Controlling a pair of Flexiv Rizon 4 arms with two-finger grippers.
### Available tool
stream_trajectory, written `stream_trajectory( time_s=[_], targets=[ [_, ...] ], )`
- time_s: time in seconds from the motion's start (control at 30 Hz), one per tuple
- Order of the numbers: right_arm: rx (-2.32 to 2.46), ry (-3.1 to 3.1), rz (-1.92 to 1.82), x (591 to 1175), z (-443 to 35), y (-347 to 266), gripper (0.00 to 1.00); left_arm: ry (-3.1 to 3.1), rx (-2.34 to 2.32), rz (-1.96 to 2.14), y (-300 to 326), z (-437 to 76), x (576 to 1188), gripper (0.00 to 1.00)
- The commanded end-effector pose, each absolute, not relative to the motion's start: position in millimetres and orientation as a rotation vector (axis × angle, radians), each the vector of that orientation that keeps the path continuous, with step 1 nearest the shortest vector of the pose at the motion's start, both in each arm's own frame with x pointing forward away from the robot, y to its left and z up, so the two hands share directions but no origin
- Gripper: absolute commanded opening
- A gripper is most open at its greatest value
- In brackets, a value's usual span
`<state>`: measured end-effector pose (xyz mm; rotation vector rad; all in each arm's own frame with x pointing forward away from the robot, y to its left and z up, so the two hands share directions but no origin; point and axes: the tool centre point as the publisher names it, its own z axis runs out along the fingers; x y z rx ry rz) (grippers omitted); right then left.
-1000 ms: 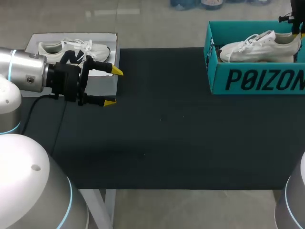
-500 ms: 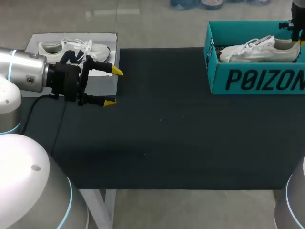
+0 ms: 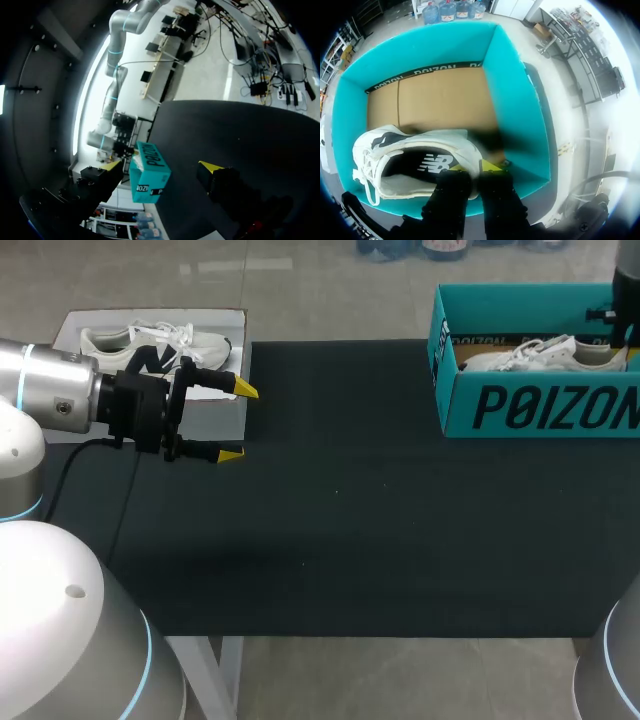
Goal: Take the shoe out of the shoebox, open the shoe tongue, remove and reinsert the insole, then place the shoe into the shoebox
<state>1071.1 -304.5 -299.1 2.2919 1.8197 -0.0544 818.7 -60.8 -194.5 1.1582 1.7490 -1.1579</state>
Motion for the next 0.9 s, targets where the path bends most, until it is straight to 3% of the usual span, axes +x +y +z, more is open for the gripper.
stream_trajectory(
  time_s=[0.03, 0.9],
  targets=[
    [2.298, 1.822, -0.055, 1074.8, -307.8, -305.6, 0.0, 1.751, 1.16, -1.155, -61.1, -194.3, 818.6, 1.0],
    [2.315, 1.854, -0.076, 1070.1, -349.8, -306.8, 0.0, 1.751, 1.16, -1.155, -61.1, -194.3, 818.6, 1.0]
  ],
)
